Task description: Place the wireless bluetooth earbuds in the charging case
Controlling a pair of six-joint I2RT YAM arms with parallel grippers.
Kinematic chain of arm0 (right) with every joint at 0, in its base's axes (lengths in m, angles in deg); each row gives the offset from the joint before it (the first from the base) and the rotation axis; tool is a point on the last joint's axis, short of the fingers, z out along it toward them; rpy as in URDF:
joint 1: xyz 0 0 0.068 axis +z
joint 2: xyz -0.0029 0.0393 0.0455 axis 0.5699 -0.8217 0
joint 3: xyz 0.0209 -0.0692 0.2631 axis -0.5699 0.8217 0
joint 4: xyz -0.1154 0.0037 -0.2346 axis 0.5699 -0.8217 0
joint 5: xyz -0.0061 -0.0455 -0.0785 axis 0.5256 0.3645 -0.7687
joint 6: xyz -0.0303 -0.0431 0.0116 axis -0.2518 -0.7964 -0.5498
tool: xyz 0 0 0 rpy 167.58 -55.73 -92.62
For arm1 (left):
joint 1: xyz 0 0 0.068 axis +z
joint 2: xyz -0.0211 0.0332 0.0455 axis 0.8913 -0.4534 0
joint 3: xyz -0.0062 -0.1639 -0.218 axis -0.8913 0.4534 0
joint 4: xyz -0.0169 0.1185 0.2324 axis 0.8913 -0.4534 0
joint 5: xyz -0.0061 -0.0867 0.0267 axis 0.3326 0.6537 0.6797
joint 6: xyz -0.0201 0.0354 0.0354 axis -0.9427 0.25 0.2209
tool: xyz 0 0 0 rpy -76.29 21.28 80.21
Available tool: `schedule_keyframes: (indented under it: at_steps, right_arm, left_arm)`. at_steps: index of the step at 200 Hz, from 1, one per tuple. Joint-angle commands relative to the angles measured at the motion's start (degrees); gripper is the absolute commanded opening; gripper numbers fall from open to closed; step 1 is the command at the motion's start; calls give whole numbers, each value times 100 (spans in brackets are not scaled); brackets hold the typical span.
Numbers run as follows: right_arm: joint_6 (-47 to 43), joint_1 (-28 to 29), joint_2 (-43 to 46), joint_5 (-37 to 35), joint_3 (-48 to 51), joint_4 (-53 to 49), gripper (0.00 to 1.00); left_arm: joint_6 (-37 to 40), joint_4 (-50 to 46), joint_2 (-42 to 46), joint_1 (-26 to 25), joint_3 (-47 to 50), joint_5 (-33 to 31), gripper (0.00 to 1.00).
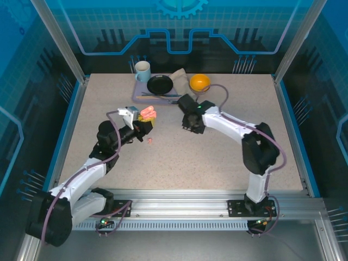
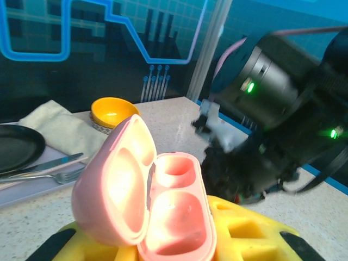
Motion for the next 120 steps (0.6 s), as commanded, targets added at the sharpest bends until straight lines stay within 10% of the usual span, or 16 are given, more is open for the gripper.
schedule_keyframes:
  at_steps: [1,120]
  right_arm:
    - [-620,-336,733,121,258,486,25]
    - [-2548,-880,3282,2365,666,2934,23]
  left_arm:
    - [604,143,-224,-303,-492,442,0]
    - [1874,2399,-2472,-1921,-1244,-1436,0]
